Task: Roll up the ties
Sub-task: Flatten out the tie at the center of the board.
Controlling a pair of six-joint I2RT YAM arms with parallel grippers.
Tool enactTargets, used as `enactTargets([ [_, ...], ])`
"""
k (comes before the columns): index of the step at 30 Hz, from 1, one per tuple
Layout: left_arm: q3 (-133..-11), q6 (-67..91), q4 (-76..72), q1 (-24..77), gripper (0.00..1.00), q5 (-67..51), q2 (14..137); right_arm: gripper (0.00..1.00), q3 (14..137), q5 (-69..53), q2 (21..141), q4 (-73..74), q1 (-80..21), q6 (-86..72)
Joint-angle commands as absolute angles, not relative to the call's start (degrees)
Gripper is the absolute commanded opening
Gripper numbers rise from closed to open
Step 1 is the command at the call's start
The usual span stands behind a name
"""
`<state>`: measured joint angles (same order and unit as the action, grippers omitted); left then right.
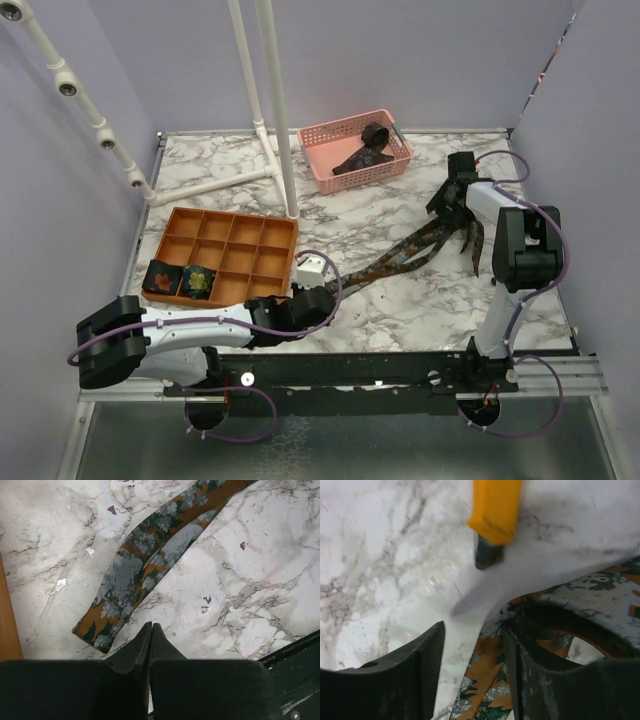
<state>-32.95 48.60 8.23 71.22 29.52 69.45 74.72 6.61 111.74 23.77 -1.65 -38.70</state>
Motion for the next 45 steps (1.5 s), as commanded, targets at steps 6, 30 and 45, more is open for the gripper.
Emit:
enactTargets([
  [6,-37.7,44.5,7.2,71.1,0.02,28.1,75.5,0.68,73.8,8.9,105.8,28.7,-0.8,-34.7],
  [30,-49.5,42.9,-5.1,61.4,0.00,21.9,104.0,0.52,45.8,11.4,75.8,29.6,-5.5,-43.5],
  [45,-42.8,50.6,-0.8,58.1,0.00,26.8,101.8,0.41,66.8,28.1,92.1,36.2,13.9,-51.6],
])
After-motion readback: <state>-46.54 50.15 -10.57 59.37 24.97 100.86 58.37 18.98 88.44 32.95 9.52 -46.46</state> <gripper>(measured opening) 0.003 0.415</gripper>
